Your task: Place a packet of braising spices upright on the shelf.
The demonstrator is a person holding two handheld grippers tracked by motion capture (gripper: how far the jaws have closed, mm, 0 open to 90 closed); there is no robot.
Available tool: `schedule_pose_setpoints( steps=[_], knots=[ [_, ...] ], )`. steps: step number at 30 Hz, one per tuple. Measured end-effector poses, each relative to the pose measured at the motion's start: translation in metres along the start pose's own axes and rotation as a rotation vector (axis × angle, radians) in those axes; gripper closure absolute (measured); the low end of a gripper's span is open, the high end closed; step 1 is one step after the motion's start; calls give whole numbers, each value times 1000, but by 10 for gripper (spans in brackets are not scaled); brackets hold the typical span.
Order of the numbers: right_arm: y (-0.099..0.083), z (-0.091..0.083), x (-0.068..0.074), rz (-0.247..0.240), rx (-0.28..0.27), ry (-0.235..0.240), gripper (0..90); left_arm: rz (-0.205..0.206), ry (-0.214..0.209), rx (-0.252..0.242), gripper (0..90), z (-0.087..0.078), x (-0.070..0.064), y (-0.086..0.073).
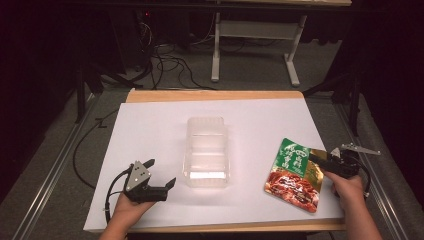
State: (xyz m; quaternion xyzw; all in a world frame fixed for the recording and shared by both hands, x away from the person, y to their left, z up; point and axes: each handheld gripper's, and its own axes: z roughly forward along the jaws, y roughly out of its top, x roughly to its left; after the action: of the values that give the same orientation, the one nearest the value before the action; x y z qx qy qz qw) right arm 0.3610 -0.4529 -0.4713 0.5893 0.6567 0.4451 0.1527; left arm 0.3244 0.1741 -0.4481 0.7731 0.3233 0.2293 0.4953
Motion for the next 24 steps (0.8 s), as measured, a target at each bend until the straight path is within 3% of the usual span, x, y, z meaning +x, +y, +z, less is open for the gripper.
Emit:
schedule_pose_setpoints(
  steps=[6, 10, 17, 24],
  knots=[
    [0, 2, 0, -3, 25, 7, 336, 3, 0, 1, 59, 0, 0, 0],
    [-1, 2, 1, -14, 28, 13, 405, 4, -1, 1, 59, 0, 0, 0],
    [-1, 4, -1, 15, 48, -2, 406, 6, -2, 3, 59, 0, 0, 0],
    [-2, 1, -2, 16, 38, 36, 488, 8, -3, 3, 60, 0, -1, 0]
  ],
)
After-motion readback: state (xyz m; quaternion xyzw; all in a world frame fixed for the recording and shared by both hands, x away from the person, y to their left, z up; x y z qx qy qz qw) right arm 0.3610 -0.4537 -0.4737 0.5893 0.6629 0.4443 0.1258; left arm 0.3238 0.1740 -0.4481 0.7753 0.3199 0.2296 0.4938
